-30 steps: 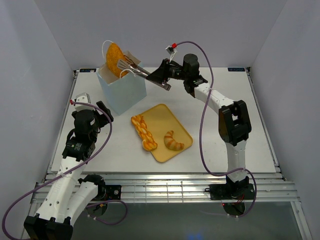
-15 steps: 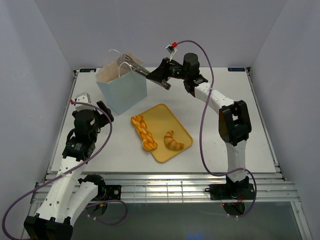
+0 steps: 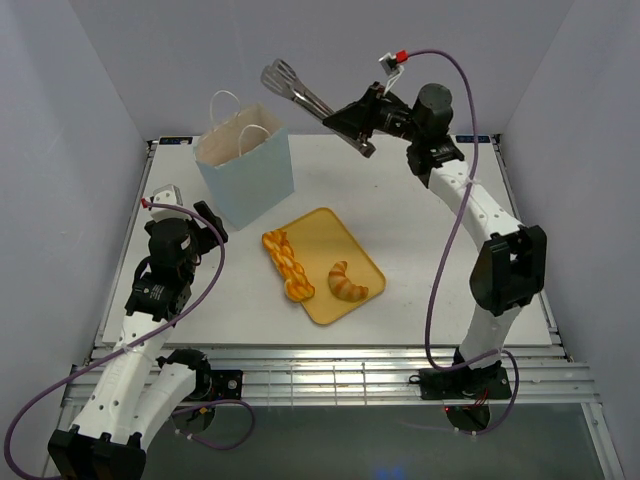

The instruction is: Place the fake bread into the paper bag

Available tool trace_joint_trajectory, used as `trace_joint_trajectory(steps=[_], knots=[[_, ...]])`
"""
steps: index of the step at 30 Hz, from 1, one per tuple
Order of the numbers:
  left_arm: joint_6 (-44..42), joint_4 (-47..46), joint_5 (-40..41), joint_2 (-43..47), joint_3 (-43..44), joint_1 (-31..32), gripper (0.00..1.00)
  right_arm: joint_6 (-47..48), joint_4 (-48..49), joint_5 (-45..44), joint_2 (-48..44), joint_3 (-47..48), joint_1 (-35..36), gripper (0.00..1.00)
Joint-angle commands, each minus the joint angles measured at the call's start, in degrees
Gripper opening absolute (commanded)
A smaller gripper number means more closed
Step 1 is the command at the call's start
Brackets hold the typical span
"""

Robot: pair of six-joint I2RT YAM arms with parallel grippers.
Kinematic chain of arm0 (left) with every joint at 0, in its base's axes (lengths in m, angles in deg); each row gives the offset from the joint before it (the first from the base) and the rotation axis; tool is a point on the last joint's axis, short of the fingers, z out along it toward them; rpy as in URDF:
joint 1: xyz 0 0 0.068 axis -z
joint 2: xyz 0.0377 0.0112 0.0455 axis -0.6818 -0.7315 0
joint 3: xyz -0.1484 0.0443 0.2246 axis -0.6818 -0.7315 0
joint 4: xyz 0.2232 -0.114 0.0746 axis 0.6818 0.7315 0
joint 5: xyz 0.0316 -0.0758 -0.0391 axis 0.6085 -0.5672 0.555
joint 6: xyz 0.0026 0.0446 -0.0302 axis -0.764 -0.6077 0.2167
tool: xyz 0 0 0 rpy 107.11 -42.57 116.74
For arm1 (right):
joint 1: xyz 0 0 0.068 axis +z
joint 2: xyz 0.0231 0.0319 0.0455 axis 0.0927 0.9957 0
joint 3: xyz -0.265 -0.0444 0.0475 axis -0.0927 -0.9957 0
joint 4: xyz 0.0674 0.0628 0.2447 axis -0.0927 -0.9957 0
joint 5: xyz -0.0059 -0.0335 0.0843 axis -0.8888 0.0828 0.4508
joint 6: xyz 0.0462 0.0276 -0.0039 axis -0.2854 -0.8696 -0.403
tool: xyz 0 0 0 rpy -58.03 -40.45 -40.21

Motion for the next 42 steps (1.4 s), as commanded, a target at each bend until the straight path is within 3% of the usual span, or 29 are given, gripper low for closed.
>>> trace_joint_trajectory(steps=[1,6,8,11,17,30,42], knots=[[-0.64,-0.74,-0.37,0.35,0.04,-0.23,0.92,-0.39,2.49,-1.2,-7.41,-4.22,-3.29,0.46],[-0.64,-0.74,-0.73,0.44,0.13,-0.14,0.92,2.67,2.4,-6.46,-19.35,-20.11,-7.95,0.46],[-0.64,-0.74,-0.81,0.61,0.13,-0.23,0.92,6.1,-1.96,-9.27,-24.52,-28.03,-8.92,0.46],[-0.64,-0.74,-0.81,0.7,0.13,-0.23,0.92,12.96,-6.03,-18.74,-30.77,-37.87,-9.53,0.47],[-0.55,-0.82,-1.43,0.88,0.04,-0.23,0.92,17.27,-7.35,-27.01,-40.0,-54.74,-9.89,0.48],[-0.55,-0.91,-2.31,1.41,-0.05,-0.23,0.92,23.86,-11.93,-40.74,-43.28,-66.28,-9.98,0.5],[-0.55,-0.91,-3.27,0.79,0.13,-0.23,0.92,25.45,-8.23,-43.74,-36.43,-69.89,-9.89,0.54]])
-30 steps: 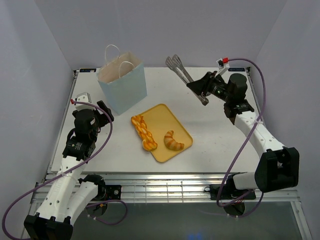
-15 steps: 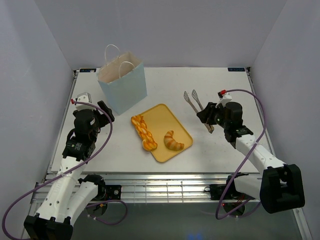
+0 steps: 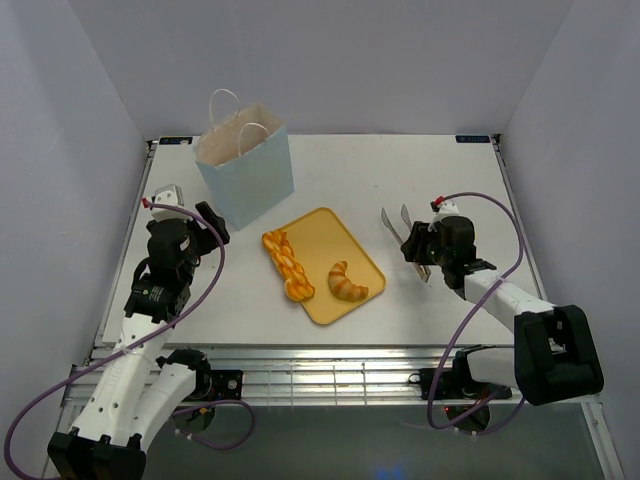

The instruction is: Place the fake bread into the paper bag

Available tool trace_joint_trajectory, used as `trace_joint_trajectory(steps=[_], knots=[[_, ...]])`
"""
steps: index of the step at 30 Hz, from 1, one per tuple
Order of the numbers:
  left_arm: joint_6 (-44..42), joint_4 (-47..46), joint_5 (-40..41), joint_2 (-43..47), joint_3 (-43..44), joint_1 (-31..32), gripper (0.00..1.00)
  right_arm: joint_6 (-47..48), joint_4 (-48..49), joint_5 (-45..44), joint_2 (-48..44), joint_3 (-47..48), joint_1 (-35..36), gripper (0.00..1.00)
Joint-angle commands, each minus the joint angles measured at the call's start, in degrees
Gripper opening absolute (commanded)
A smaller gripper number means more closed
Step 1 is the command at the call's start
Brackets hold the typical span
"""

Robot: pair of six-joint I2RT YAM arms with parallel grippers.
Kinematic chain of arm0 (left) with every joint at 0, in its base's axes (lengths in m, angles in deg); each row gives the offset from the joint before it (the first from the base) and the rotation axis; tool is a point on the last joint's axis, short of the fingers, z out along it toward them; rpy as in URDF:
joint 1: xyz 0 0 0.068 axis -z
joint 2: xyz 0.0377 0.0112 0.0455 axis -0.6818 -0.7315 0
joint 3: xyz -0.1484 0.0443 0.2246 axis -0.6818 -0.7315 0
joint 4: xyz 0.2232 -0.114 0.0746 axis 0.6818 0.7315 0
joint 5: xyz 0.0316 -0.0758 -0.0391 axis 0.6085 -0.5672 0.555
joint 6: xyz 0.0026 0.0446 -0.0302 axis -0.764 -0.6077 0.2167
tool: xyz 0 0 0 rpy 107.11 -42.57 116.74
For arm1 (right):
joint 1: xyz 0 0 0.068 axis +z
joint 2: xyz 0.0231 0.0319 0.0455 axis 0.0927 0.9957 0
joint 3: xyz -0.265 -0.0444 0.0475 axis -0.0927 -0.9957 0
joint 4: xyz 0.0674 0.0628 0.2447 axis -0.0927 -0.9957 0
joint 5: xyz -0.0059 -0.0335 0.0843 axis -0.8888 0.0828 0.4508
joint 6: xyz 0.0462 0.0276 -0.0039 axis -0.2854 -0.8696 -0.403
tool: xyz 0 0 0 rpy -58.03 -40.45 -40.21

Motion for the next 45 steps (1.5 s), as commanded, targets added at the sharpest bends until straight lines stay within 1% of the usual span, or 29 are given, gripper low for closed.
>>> trace_joint_trajectory(steps=[1,3,7,11,19,23,28,29,34,35,36,37,38,42,45], knots=[[-0.33,-0.87,-0.89,0.09,0.13,-0.14,0.92,1.56,4.36,-2.16,1.52,-0.03,-0.12,0.55],[-0.33,-0.95,-1.07,0.18,0.21,-0.23,0.92,1.56,4.18,-2.25,2.23,0.05,-0.12,0.58],[-0.42,-1.04,-1.16,0.09,0.13,-0.23,0.92,1.47,3.66,-2.95,3.81,0.23,-0.12,0.6],[-0.25,-1.04,-1.51,0.18,0.13,-0.23,0.92,1.82,2.78,-3.83,5.82,0.67,0.41,0.64],[-0.33,-1.13,-1.94,0.18,0.04,-0.14,0.92,1.3,1.28,-3.4,9.78,2.51,0.85,0.66],[-0.51,-1.13,-2.39,0.09,0.22,-0.23,0.92,1.47,-0.47,-3.39,9.7,3.66,0.94,0.73],[-0.51,-1.22,-2.39,0.27,0.04,-0.23,0.92,1.39,-3.19,-3.83,7.51,5.24,0.94,0.79],[-0.51,-1.22,-2.47,0.35,0.04,-0.14,0.92,1.39,-4.51,-3.75,7.07,5.76,0.94,0.98],[-0.51,-1.22,-2.47,0.44,0.04,-0.23,0.92,1.21,-8.82,-3.83,3.56,8.93,1.02,0.98],[-0.51,-1.22,-2.39,0.62,0.04,-0.14,0.92,1.21,-10.39,-5.57,2.85,9.45,1.11,0.99],[-0.51,-1.13,-2.39,0.71,0.13,-0.23,0.92,1.3,-11.1,-6.46,2.15,10.76,1.72,0.97],[-0.51,-1.22,-2.21,0.79,0.13,-0.14,0.92,1.91,-11.55,-7.17,0.84,11.73,2.34,0.9],[-0.51,-1.31,-2.21,0.88,0.13,-0.14,0.92,2.43,-12.86,-9.26,0.21,12.79,3.04,0.9],[-0.6,-1.39,-2.3,1.15,0.04,-0.23,0.92,3.76,-20.93,-18.05,-1.9,20.34,9.96,0.9],[-0.77,-1.31,-2.39,0.8,0.13,-0.14,0.92,3.85,-23.32,-23.42,-3.3,25.27,13.93,0.9]])
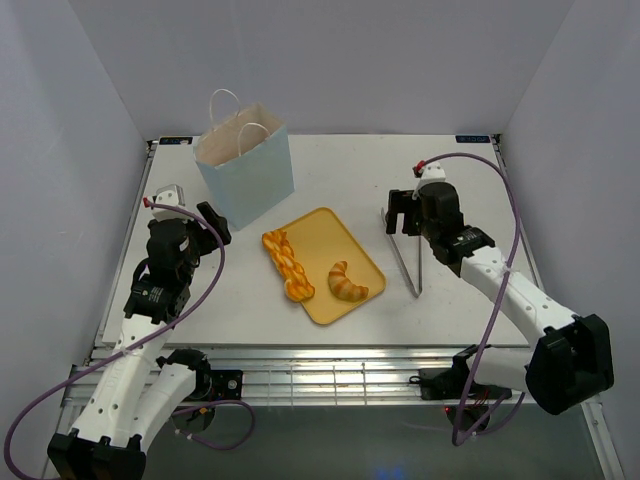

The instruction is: Place the fake bread into the paper bag

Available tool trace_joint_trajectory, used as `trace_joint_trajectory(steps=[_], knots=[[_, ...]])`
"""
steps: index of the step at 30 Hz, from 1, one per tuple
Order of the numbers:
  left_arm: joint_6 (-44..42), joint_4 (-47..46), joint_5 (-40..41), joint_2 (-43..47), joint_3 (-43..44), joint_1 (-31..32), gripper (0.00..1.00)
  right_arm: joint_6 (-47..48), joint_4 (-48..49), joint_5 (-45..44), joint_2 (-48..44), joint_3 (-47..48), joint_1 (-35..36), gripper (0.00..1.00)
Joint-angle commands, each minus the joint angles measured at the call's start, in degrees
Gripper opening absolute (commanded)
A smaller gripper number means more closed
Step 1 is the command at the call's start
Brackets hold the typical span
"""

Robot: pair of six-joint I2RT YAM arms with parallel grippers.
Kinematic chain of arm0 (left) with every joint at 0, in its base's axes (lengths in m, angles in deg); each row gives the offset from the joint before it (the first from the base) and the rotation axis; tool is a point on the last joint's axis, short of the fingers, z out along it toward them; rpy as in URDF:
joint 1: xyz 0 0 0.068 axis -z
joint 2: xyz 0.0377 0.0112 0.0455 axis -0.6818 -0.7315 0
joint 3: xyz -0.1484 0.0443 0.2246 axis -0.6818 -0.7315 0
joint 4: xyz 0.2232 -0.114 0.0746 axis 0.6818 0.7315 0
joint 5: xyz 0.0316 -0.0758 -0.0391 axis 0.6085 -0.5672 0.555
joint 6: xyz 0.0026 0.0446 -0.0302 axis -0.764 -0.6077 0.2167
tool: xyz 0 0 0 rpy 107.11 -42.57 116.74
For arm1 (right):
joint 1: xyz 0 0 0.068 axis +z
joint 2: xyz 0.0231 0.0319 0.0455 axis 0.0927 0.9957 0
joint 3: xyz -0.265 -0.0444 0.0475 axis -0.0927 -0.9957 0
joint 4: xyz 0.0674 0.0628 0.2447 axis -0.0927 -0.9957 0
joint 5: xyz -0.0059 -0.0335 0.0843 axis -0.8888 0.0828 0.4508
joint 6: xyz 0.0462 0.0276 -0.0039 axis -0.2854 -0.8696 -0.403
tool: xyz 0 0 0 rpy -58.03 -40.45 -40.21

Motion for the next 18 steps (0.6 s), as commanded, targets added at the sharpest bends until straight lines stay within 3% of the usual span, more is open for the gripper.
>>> trace_joint_trajectory(steps=[1,9,18], knots=[[-0.6,-0.89,-0.27,0.32,0.04,-0.23,0.92,0.98,-4.36,-9.87,-3.11,6.06,4.37,0.9],[-1.48,-1.15,-2.37,-0.56,0.3,-0.14,0.93,-0.51,-8.14,-11.12,-5.04,10.99,7.98,0.9],[-1.48,-1.15,-2.29,-1.27,0.13,-0.14,0.93,-0.07,-4.27,-9.98,-8.47,7.48,8.07,0.9]])
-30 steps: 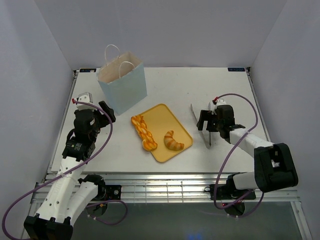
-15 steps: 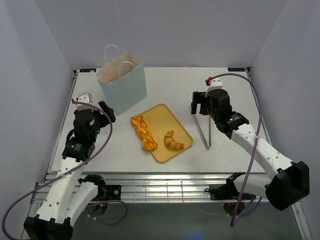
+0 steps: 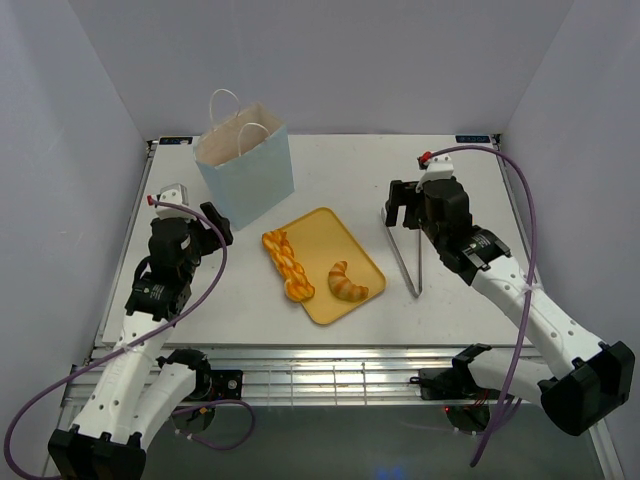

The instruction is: Place the fake bread into the paper bag

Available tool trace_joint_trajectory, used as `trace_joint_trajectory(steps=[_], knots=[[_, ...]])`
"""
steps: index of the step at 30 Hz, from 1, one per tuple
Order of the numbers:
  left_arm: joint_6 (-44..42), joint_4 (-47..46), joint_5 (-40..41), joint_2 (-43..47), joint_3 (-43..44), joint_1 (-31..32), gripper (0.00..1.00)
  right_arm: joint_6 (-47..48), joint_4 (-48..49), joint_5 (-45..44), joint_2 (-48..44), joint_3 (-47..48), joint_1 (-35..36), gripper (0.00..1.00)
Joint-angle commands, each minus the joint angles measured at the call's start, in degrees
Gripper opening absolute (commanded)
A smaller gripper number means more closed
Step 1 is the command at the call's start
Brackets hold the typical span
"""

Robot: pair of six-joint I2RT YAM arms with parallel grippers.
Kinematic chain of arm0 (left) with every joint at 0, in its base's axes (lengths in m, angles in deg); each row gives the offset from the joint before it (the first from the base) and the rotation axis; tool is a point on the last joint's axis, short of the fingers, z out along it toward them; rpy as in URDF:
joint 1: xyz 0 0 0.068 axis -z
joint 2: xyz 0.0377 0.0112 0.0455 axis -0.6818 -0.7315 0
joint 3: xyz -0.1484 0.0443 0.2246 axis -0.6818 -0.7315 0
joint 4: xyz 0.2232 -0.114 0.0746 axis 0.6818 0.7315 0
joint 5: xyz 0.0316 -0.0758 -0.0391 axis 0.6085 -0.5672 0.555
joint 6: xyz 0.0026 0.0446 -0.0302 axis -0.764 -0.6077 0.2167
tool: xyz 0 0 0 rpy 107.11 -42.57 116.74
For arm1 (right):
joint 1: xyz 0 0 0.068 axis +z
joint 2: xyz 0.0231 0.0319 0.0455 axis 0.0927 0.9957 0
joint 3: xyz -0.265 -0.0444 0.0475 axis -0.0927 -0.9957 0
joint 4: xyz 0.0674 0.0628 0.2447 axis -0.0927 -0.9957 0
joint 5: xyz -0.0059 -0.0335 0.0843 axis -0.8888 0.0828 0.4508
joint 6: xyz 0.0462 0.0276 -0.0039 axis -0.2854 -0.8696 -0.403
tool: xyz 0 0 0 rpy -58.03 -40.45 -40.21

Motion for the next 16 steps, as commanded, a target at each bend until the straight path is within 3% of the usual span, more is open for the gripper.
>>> trace_joint_trajectory(steps=[1,16], knots=[[-0.47,-1.05,-1.19,-0.57,0.13,-0.14,0.92,-0.09,1.76,-0.95,-1.68,-0.67,0.31,0.9],[-0.65,-1.13,-0.41,-1.54,0.04,-0.23,0.92,1.05,3.88,0.72,-2.3,-3.4,0.22,0.9]])
